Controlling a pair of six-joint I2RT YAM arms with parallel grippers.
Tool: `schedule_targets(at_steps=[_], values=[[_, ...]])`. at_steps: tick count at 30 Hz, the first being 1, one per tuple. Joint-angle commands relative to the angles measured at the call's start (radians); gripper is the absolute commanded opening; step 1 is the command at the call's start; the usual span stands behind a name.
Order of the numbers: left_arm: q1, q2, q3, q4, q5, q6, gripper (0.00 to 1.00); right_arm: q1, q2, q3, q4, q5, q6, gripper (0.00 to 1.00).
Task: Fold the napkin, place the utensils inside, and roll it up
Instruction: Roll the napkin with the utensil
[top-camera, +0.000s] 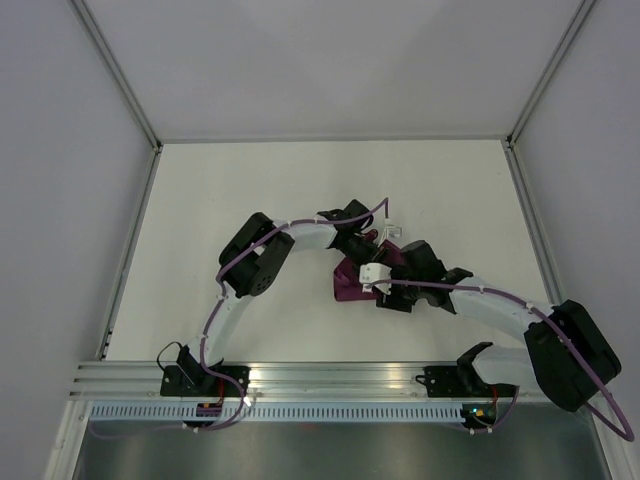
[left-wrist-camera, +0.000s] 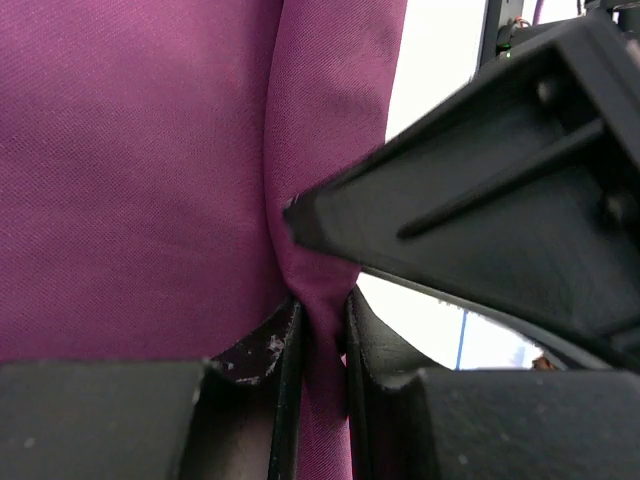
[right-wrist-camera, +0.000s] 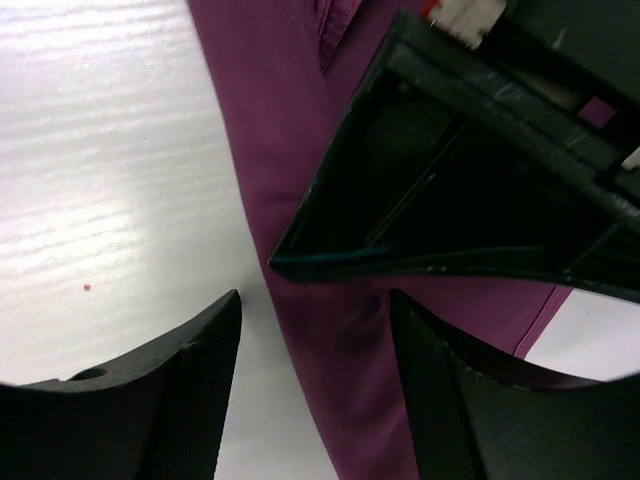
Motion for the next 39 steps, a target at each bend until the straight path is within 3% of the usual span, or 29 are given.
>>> schedule_targets(at_steps=[1,4,5,8,13,16,25,32,39], values=[[0.002,0.080,-0.008,-0.101,-0.125,-0.005,0.02,0.028,0.037,-0.021,0.099,0.086,0.019,0.66],[0.003,0.080,-0.002,-0.104,-0.128,-0.007,0.02,0.037,0.053,-0.021,0.098,0.084,0.024,0.49],[0.002,0.079,-0.002,-0.105,-0.131,-0.010,0.03,0.038,0.060,-0.011,0.083,0.084,0.025,0.30],[0.006,0.062,0.000,-0.104,-0.137,-0.018,0.13,0.040,0.096,0.013,0.034,0.072,0.024,0.20],[0.014,-0.003,0.007,-0.084,-0.170,-0.056,0.37,0.041,0.111,0.022,-0.003,0.045,0.014,0.16],[0.028,-0.056,0.004,-0.046,-0.183,-0.096,0.45,0.034,0.129,0.044,-0.039,0.008,0.011,0.15],[0.100,-0.237,-0.049,0.082,-0.278,-0.212,0.49,-0.050,0.232,0.166,-0.206,-0.161,-0.055,0.15],[0.181,-0.458,-0.305,0.351,-0.479,-0.338,0.50,-0.153,0.393,0.333,-0.431,-0.297,-0.168,0.15],[0.177,-0.697,-0.570,0.592,-0.731,-0.317,0.53,-0.224,0.600,0.513,-0.626,-0.380,-0.269,0.15]])
